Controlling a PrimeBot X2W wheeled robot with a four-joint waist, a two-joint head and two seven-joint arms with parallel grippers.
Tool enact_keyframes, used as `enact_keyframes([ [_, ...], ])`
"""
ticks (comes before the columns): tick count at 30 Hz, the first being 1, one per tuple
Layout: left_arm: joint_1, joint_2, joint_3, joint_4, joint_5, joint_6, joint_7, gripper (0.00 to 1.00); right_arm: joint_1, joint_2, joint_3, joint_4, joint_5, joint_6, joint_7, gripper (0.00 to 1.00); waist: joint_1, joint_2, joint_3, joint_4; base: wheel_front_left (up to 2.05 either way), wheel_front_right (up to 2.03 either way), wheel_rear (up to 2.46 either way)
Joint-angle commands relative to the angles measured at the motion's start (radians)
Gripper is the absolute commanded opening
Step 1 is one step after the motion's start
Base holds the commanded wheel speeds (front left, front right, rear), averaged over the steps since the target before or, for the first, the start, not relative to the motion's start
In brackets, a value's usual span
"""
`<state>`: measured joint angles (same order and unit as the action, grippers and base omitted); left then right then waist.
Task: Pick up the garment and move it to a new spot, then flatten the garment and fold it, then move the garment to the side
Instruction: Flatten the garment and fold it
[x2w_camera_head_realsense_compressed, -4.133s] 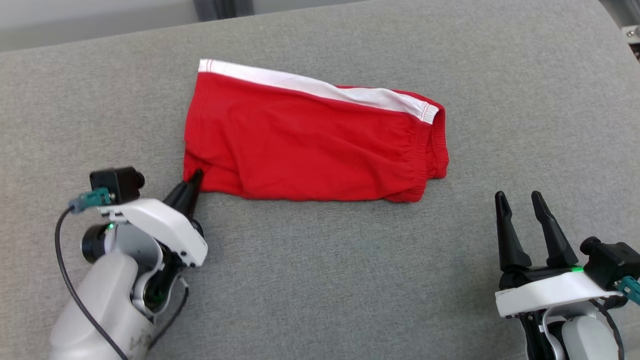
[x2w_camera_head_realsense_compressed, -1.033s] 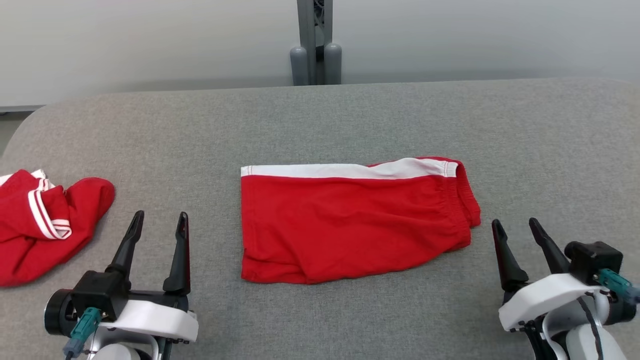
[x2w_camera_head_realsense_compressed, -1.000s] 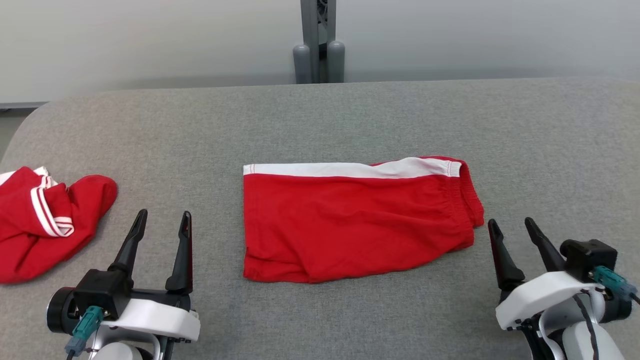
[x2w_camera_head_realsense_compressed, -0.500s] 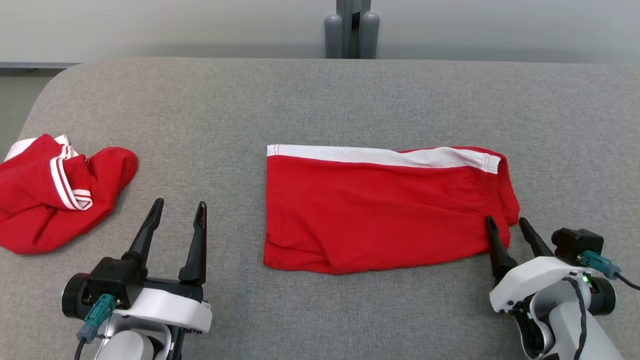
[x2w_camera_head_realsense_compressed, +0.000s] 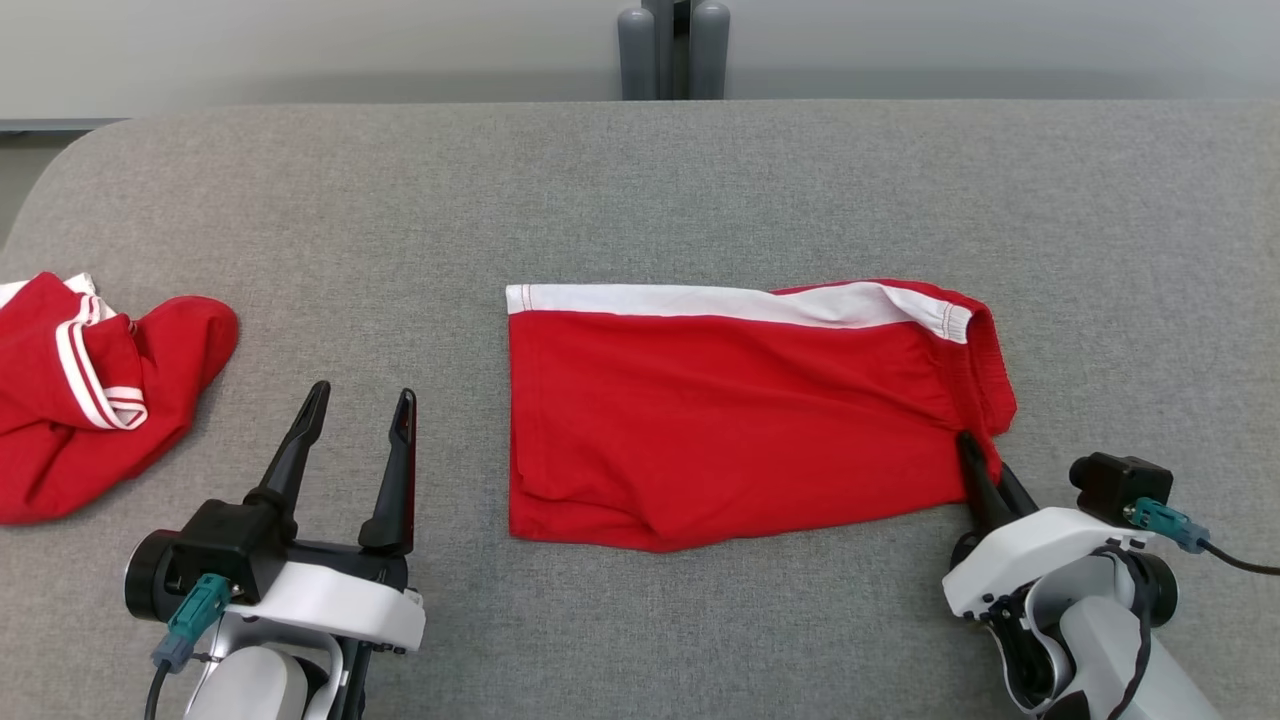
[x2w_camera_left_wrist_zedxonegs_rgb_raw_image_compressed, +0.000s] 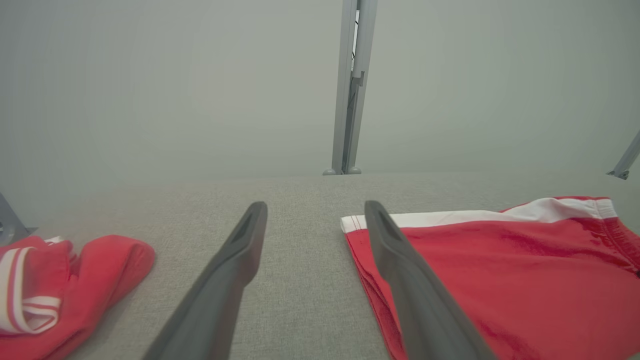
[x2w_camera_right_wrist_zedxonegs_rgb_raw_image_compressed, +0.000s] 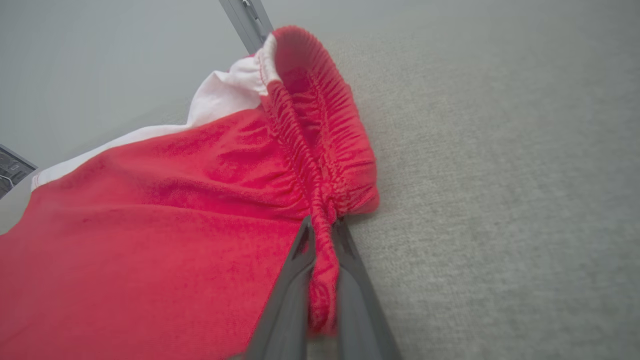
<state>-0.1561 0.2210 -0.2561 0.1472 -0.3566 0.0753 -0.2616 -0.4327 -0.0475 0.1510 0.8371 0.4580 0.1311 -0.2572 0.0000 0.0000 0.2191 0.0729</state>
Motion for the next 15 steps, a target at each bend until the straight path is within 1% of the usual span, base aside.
enact_keyframes([
  [1, -0.013, 0.001, 0.007, 0.004, 0.003, -0.003, -0.003, 1.00, 0.015, -0.009, -0.016, 0.005, 0.007, -0.001, -0.007, 0.00, 0.0000, 0.0000, 0.001, -0.005, 0.00, 0.00, 0.00],
  [3, -0.011, 0.000, 0.011, 0.005, 0.003, -0.002, -0.003, 1.00, 0.034, -0.010, -0.041, -0.013, 0.002, -0.002, -0.009, 0.00, 0.0000, 0.0000, -0.001, -0.009, 0.00, 0.00, 0.00],
  [9, 0.000, -0.001, 0.020, 0.010, 0.003, 0.000, -0.003, 1.00, 0.118, -0.008, -0.150, -0.119, -0.053, -0.001, -0.009, 0.00, 0.0000, 0.0000, -0.010, -0.019, 0.00, 0.00, 0.00],
  [10, 0.000, -0.001, 0.020, 0.010, 0.003, 0.000, -0.003, 1.00, 0.118, -0.008, -0.150, -0.119, -0.053, -0.001, -0.009, 0.00, 0.0000, 0.0000, -0.010, -0.019, 0.00, 0.00, 0.00],
  [13, 0.005, -0.001, 0.024, 0.008, 0.004, 0.001, -0.003, 1.00, 0.148, -0.008, -0.180, -0.165, -0.068, -0.001, -0.009, 0.00, 0.0000, 0.0000, -0.014, -0.026, 0.00, 0.00, 0.00],
  [15, 0.007, -0.003, 0.026, 0.007, 0.005, 0.001, -0.003, 1.00, 0.155, -0.008, -0.179, -0.203, -0.080, -0.001, -0.009, 0.00, 0.0000, 0.0000, -0.016, -0.030, 0.00, 0.00, 0.00],
])
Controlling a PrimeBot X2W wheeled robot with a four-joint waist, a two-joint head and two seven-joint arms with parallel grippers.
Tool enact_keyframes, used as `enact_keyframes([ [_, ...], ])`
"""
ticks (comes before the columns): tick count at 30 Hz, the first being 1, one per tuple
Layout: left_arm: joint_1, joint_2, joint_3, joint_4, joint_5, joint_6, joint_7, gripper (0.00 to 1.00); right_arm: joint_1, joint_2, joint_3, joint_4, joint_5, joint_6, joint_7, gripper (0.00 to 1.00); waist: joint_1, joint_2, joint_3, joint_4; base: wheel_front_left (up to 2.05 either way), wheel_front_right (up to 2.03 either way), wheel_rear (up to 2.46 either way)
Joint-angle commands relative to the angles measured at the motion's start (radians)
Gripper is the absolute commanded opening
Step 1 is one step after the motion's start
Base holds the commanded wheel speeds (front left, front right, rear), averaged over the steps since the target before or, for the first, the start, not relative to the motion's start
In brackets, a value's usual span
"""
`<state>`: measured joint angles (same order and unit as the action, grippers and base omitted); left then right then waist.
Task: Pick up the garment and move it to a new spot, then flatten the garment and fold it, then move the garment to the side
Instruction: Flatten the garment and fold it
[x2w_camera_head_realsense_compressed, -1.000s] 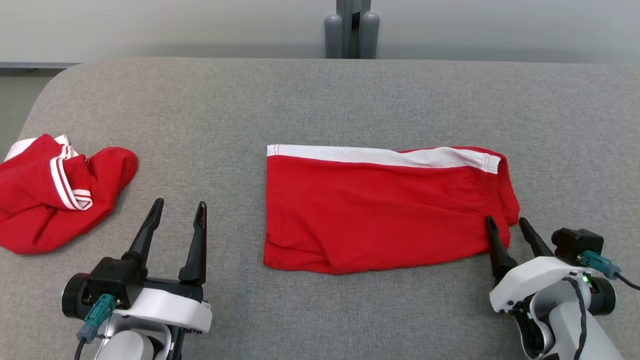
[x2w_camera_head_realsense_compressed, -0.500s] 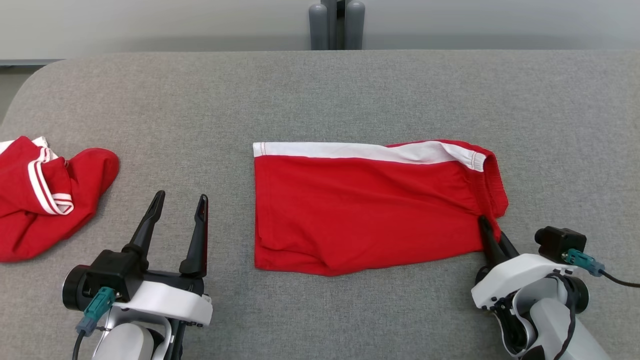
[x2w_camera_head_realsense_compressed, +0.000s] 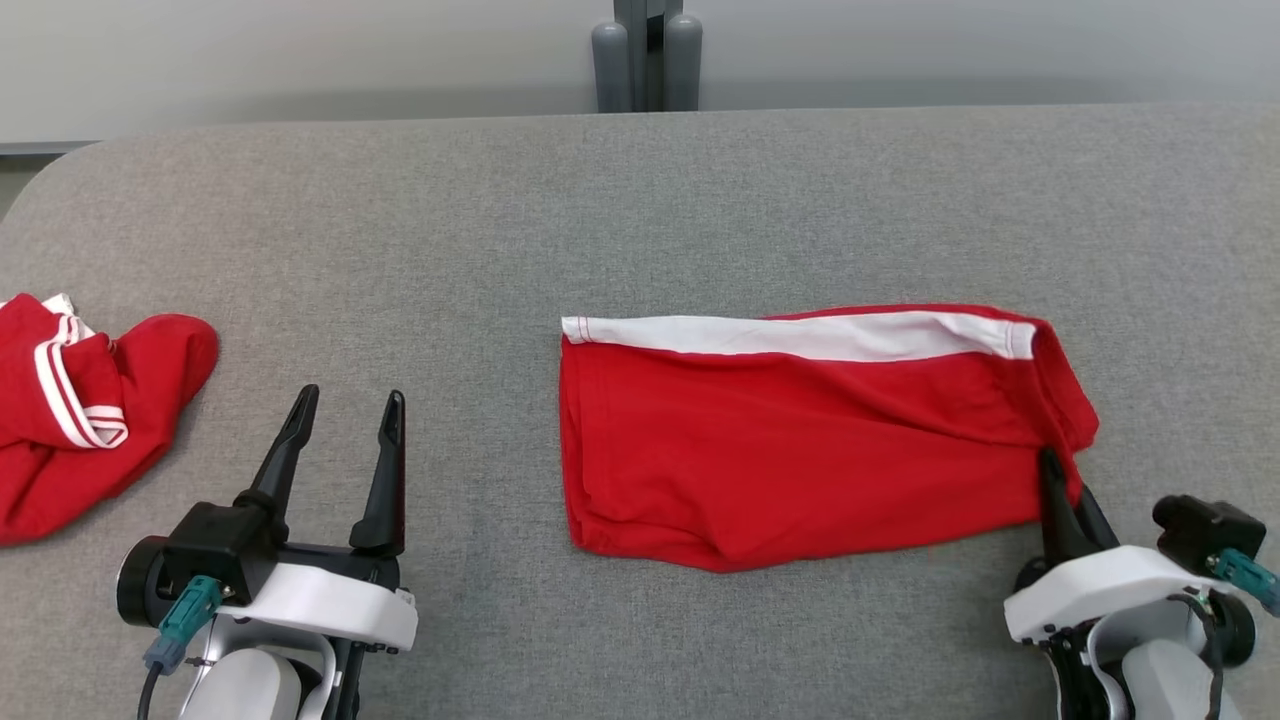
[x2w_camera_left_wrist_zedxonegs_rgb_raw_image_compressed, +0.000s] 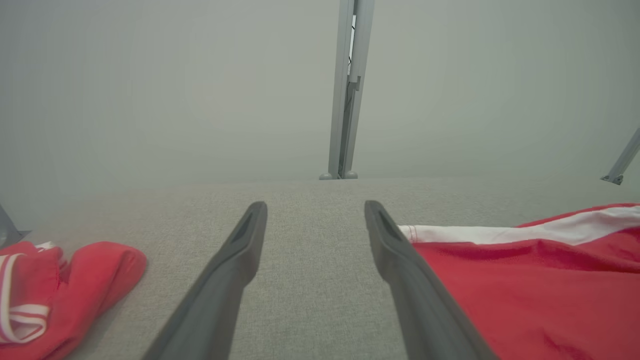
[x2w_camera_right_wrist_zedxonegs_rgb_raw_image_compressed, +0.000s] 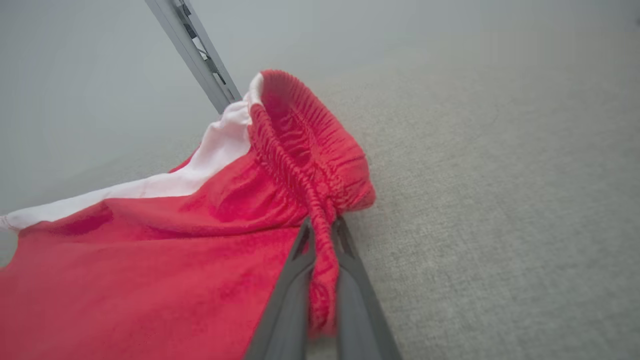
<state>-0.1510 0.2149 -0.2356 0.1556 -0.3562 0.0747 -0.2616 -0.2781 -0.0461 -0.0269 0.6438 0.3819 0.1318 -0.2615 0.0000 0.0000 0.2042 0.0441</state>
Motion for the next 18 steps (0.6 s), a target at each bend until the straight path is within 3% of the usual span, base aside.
enact_keyframes([
  [1, 0.003, 0.003, 0.005, -0.002, 0.005, 0.000, -0.003, 1.00, 0.001, -0.009, 0.011, -0.031, -0.001, -0.002, -0.005, 0.00, 0.0000, 0.0000, -0.002, -0.004, 0.00, 0.00, 0.00],
  [4, 0.002, 0.001, 0.002, 0.002, 0.006, -0.003, -0.003, 1.00, 0.005, -0.007, 0.072, -0.114, -0.003, -0.001, -0.005, 0.00, 0.0000, 0.0000, -0.007, -0.007, 0.00, 0.00, 0.00],
  [11, -0.005, -0.008, -0.008, 0.014, 0.004, -0.011, -0.003, 1.00, 0.017, -0.007, 0.319, -0.301, 0.022, -0.001, 0.040, 0.00, 0.0000, 0.0000, -0.022, 0.003, 0.00, 0.00, 0.00],
  [18, -0.015, -0.022, -0.016, 0.024, 0.002, -0.021, -0.003, 1.00, -0.057, -0.008, 0.525, -0.316, 0.048, -0.001, 0.099, 0.00, 0.0000, 0.0000, -0.023, 0.036, 0.00, 0.00, 0.00],
])
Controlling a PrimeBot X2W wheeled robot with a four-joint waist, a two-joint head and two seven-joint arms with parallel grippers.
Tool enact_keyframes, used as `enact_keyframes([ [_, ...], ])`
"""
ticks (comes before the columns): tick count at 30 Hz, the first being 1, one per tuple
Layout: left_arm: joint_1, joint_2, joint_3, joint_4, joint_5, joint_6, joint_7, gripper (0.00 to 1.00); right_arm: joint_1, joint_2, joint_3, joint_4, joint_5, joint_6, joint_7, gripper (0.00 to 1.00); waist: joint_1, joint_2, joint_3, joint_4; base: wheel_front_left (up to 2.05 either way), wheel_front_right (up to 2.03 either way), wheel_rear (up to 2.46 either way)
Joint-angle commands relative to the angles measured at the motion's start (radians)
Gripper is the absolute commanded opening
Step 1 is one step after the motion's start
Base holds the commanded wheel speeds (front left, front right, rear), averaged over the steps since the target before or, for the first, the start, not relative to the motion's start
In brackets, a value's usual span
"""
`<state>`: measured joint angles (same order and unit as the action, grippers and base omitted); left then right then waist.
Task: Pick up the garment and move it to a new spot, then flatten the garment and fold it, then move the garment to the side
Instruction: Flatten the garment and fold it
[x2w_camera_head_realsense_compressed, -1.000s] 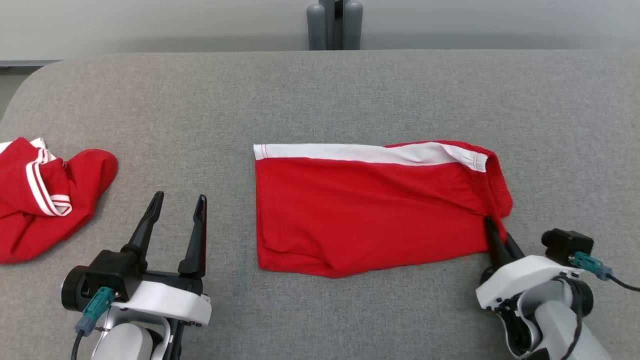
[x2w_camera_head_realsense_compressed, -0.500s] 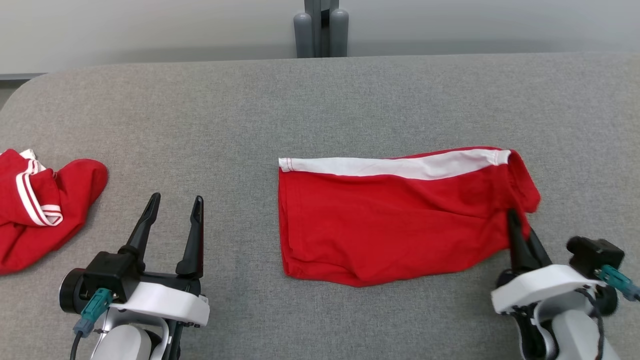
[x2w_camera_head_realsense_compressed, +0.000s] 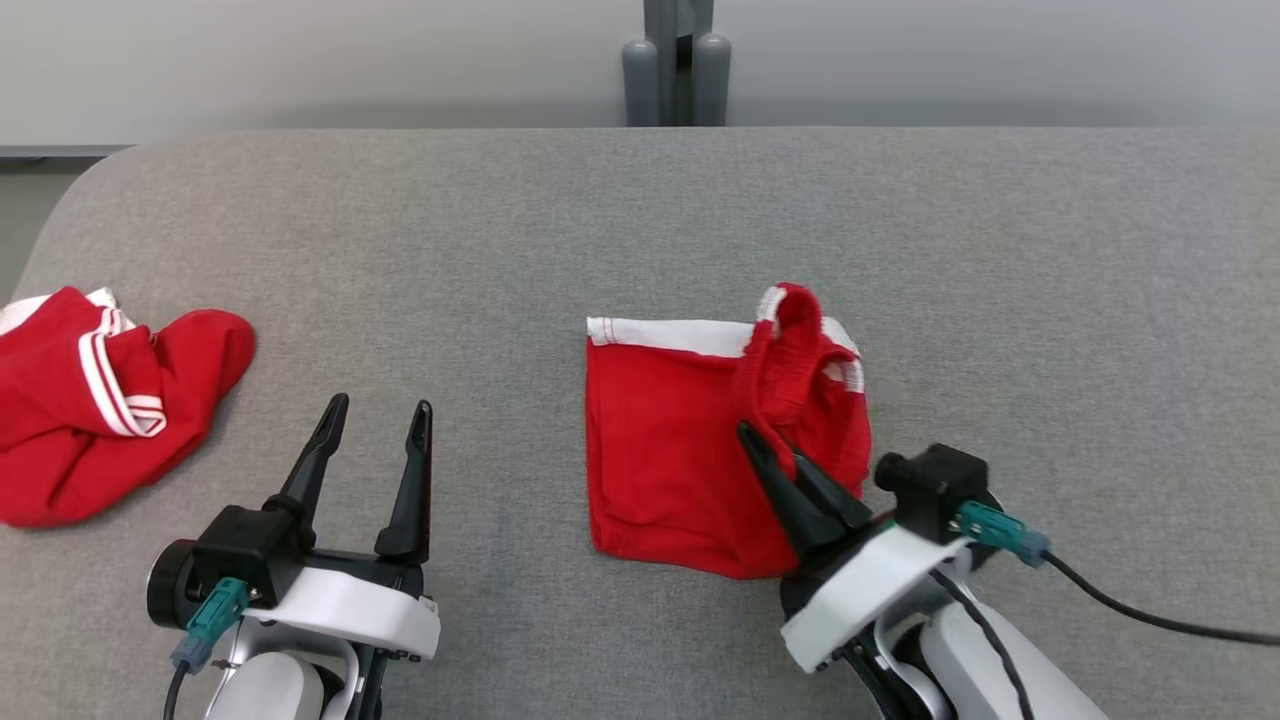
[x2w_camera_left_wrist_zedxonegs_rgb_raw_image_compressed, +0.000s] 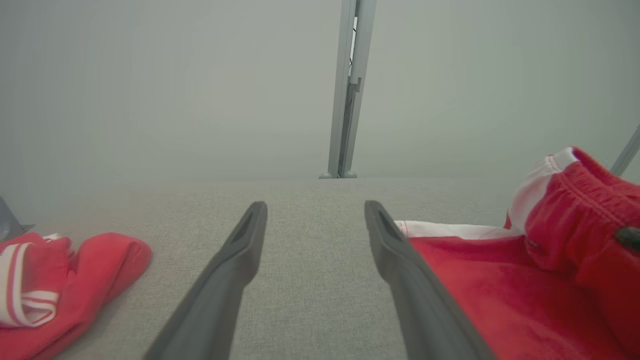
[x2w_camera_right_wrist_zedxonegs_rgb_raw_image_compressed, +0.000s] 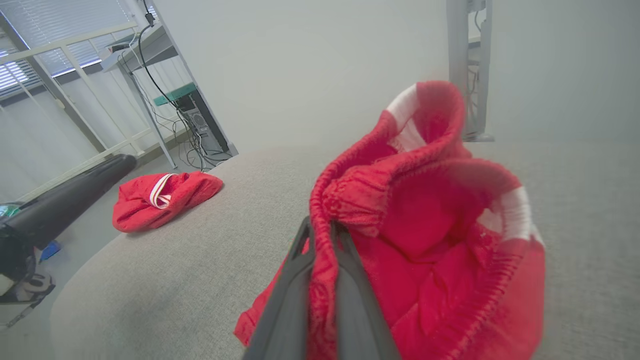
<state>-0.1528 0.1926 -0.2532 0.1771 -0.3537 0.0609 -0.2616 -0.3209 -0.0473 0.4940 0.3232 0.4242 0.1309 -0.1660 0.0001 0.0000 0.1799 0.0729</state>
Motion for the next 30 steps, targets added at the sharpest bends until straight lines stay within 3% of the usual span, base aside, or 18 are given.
enact_keyframes([
  [1, -0.015, 0.000, 0.002, 0.003, -0.001, -0.007, -0.003, 1.00, -0.032, -0.007, 0.027, 0.017, 0.012, 0.000, 0.007, 0.00, -0.0001, 0.0000, 0.003, 0.012, 0.00, 0.00, 0.00],
  [16, -0.042, -0.039, 0.005, 0.016, 0.012, -0.028, -0.003, 1.00, -0.266, -0.006, 0.270, 0.308, 0.106, 0.000, 0.032, 0.02, -0.0001, 0.0000, 0.044, 0.095, 0.00, 0.00, 0.00],
  [19, -0.042, -0.043, 0.013, 0.019, 0.012, -0.033, -0.003, 1.00, -0.292, -0.006, 0.311, 0.331, 0.127, 0.000, 0.036, 1.00, -0.0001, 0.0000, 0.052, 0.095, 0.00, 0.00, 0.00],
  [30, -0.045, -0.046, 0.038, 0.025, 0.029, -0.040, -0.003, 1.00, -0.320, -0.006, 0.420, 0.235, 0.157, 0.000, -0.039, 1.00, -0.0001, 0.0000, 0.052, 0.058, 0.00, 0.00, 0.00],
])
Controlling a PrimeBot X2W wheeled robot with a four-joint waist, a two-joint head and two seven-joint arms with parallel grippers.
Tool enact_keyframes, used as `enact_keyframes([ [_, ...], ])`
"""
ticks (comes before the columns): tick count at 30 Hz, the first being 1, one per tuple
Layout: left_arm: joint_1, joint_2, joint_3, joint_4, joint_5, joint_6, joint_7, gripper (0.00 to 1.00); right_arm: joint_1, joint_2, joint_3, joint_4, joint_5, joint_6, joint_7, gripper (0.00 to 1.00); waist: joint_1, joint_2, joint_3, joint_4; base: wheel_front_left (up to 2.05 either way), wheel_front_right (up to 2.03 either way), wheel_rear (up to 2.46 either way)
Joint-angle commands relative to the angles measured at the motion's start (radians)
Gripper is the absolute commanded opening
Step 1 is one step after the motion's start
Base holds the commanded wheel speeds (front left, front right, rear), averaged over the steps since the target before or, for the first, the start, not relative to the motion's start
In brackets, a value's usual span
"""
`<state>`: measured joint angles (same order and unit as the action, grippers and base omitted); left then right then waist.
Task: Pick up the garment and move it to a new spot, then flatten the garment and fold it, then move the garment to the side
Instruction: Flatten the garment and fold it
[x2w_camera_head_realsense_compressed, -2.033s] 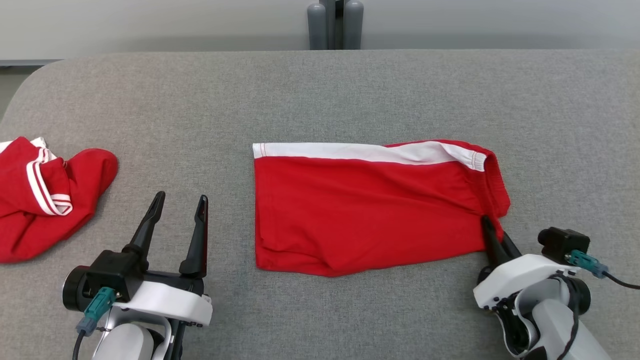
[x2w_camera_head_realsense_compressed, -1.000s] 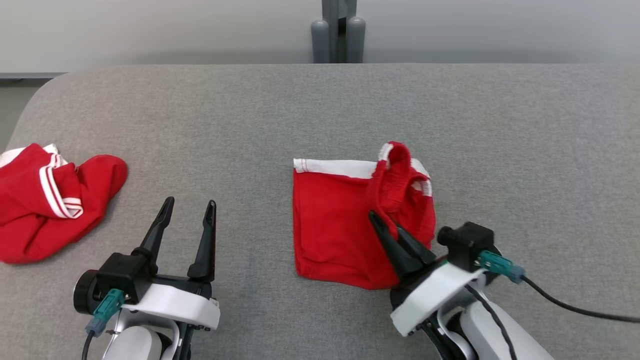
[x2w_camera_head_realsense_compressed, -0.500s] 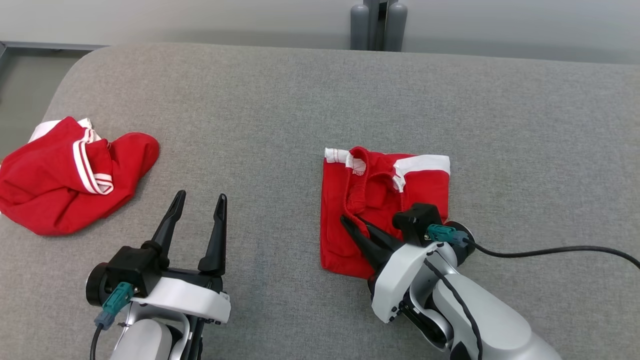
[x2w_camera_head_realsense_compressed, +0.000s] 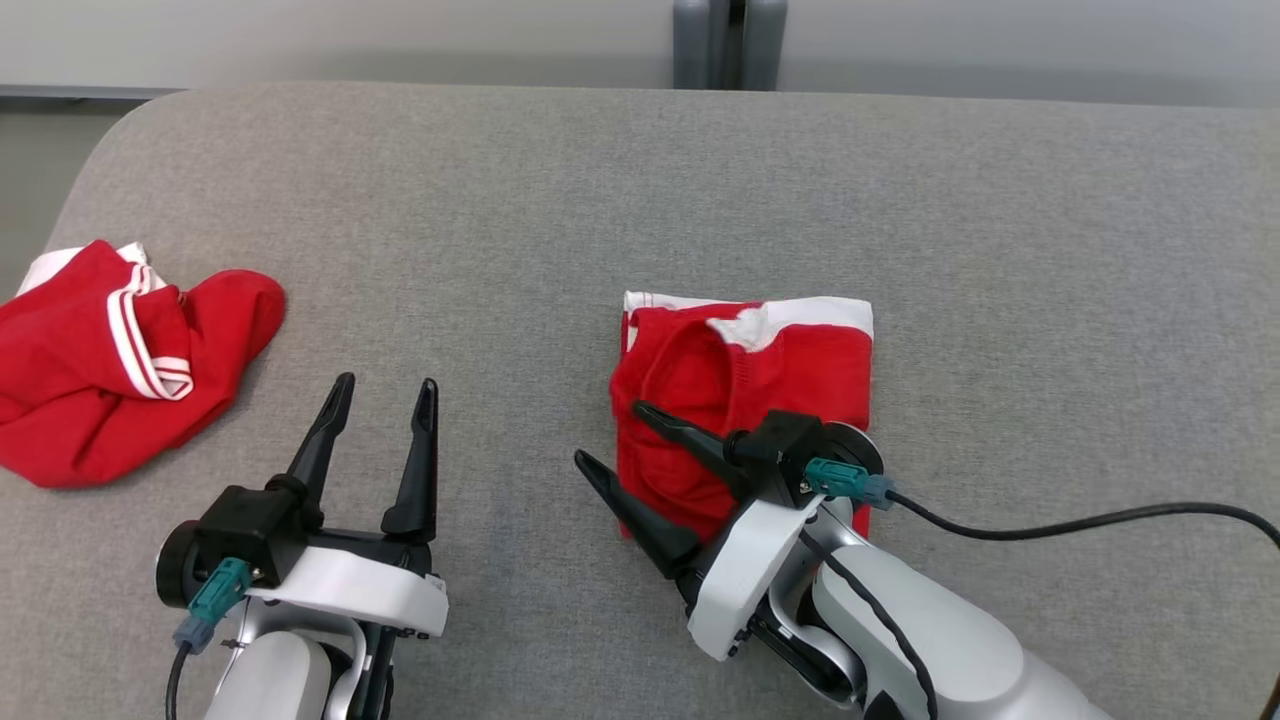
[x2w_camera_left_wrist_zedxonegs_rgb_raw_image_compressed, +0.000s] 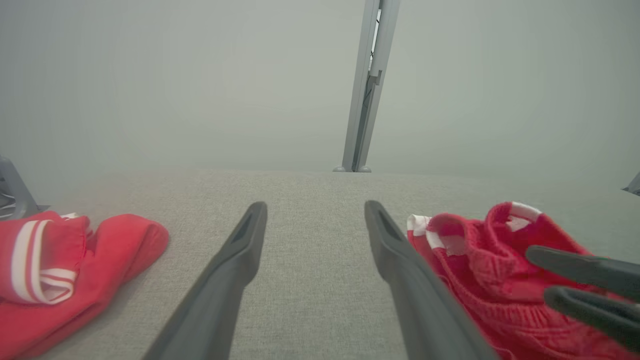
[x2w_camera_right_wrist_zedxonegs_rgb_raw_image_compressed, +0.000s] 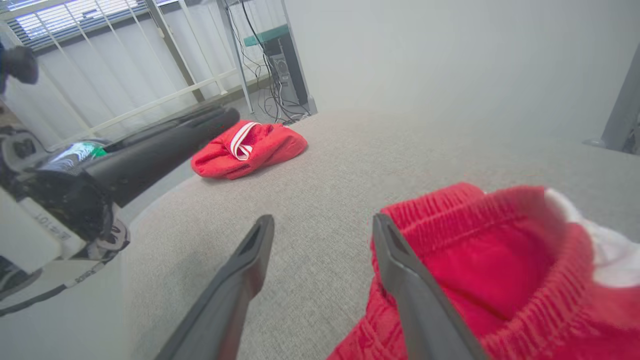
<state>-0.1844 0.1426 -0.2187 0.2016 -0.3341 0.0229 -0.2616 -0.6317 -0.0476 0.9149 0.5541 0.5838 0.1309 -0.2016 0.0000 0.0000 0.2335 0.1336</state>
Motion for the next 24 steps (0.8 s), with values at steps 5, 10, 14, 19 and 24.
enact_keyframes([
  [5, -0.001, 0.006, 0.015, -0.001, 0.015, -0.001, -0.003, 1.00, 0.021, -0.006, -0.034, -0.057, -0.027, 0.000, -0.027, 1.00, 0.0000, 0.0000, -0.011, -0.030, 0.00, 0.00, 0.00],
  [10, 0.006, 0.013, 0.027, -0.002, 0.015, 0.002, -0.003, 1.00, 0.077, -0.006, -0.160, -0.109, -0.098, 0.000, -0.032, 1.00, 0.0000, 0.0000, -0.024, -0.051, 0.00, 0.00, 0.00],
  [14, 0.010, 0.018, 0.036, -0.007, 0.019, 0.009, -0.003, 1.00, 0.143, -0.006, -0.327, -0.151, -0.168, 0.000, -0.037, 1.00, 0.0000, 0.0000, -0.036, -0.061, 0.00, 0.00, 0.00],
  [19, 0.024, 0.027, 0.049, -0.017, 0.017, 0.023, -0.003, 1.00, 0.238, -0.006, -0.541, -0.235, -0.258, 0.000, -0.009, 1.00, 0.0000, 0.0000, -0.052, -0.081, 0.00, 0.00, 0.00],
  [24, 0.035, 0.038, 0.056, -0.028, 0.016, 0.033, 0.001, 1.00, 0.328, -0.006, -0.706, -0.324, -0.321, 0.000, 0.033, 1.00, 0.0000, 0.0000, -0.067, -0.096, 0.00, 0.00, 0.00],
])
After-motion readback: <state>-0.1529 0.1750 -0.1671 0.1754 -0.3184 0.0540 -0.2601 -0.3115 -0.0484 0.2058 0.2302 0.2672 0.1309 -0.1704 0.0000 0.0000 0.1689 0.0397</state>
